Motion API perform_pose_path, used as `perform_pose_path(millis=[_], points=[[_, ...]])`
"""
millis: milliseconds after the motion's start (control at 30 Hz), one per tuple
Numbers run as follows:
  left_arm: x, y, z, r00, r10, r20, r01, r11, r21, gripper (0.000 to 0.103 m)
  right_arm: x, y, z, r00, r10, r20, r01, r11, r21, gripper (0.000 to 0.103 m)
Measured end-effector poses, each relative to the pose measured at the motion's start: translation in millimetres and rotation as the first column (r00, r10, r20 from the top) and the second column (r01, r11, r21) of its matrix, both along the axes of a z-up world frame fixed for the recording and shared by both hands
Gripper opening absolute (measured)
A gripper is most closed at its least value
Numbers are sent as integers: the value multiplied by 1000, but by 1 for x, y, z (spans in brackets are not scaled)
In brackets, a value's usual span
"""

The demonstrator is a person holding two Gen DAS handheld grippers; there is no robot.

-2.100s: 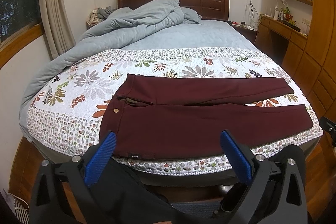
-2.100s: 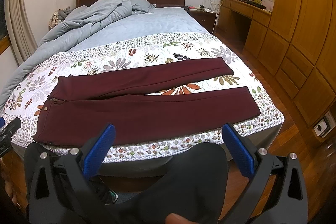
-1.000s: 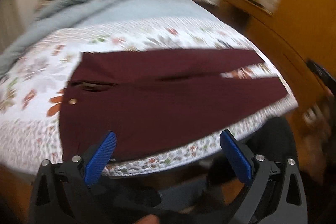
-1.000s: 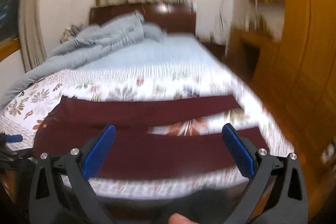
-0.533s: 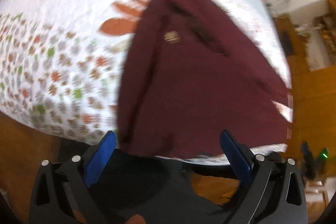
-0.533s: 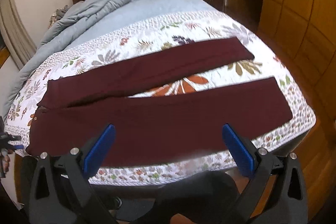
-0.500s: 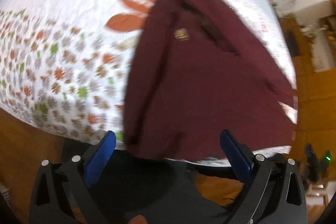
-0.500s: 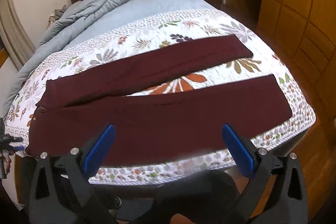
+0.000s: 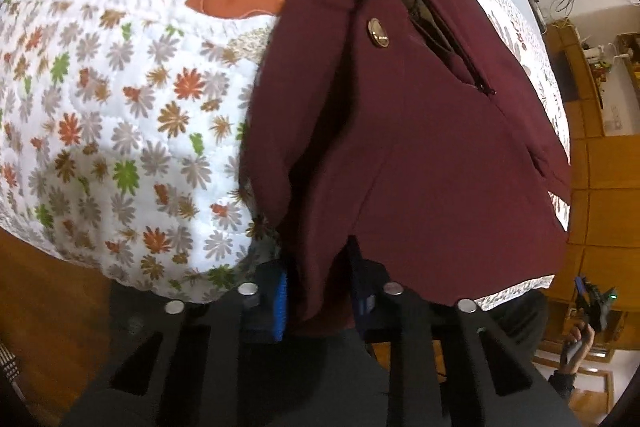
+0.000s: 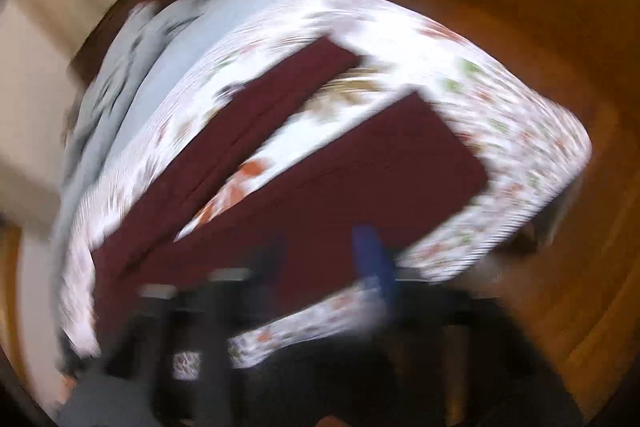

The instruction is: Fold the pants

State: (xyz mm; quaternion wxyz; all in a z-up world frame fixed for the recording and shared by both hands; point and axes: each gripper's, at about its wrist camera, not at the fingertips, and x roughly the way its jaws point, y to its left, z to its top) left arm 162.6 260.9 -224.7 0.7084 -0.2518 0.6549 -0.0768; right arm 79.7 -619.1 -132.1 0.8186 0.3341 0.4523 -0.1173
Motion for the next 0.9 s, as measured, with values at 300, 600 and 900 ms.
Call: perform_pose_path(millis=[300,600,900], points=[[9,-1,-5,999,10,33,-10,1000,7,34,5,-72,-67,989,-139,-58,145,983,116,68],[-5,22,14,992,111,63,-113,993,40,15,14,-59,-60,995,-97,28,92,986,142,24],[-10,24,1,994,81,67,-87,992,94,32,25,-62,-72,993,-72,-94,76,996,39,38]])
